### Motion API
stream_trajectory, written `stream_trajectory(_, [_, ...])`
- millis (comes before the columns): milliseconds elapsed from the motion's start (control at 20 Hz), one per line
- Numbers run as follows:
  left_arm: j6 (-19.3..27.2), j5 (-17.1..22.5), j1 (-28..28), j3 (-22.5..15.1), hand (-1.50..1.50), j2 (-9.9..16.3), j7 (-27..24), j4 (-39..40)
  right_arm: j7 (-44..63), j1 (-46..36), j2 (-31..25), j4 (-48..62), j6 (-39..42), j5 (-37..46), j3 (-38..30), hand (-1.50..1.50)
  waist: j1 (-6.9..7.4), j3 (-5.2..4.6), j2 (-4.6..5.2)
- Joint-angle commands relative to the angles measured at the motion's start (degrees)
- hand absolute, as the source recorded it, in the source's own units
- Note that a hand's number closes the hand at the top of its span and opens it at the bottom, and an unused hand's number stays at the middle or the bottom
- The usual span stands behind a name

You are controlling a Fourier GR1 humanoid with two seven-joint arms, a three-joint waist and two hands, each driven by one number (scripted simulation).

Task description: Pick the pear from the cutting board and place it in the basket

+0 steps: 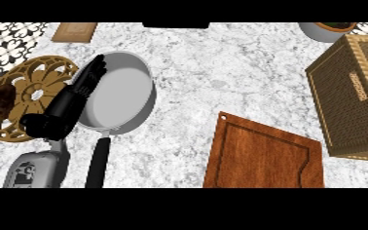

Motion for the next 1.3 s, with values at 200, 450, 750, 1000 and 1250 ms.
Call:
stream_trajectory(200, [0.90,-1.43,1.48,0.01,0.00,-0.22,-0.93,-0.51,-3.64,-13.88,-3.18,21.95,4.61,3.19,4.60,1.50,-0.94,0.08,-0.25])
stream_trajectory(450, [0.85,0.10,-3.76,1.42,0.00,0.00,3.01,0.80,-11.78,-22.90,-1.76,36.01,5.10,9.69,11.84,1.50,-0.73,0.09,-0.14])
stream_trajectory(750, [-0.57,-0.67,2.40,0.20,0.00,0.21,-0.37,-2.14,-25.23,-29.76,1.30,53.55,4.16,15.48,12.17,1.50,-0.55,0.11,-0.19])
stream_trajectory(1000, [0.55,-1.93,2.53,-0.64,0.00,-1.32,-2.49,-0.07,-35.26,-34.31,1.88,63.62,2.08,20.19,12.22,1.50,-0.87,0.10,-0.19])
stream_trajectory(1250, [0.85,-1.75,-0.56,0.01,0.00,-1.02,0.32,0.89,-32.37,-39.86,3.33,67.62,1.12,15.69,8.53,1.50,-1.07,0.08,-0.20])
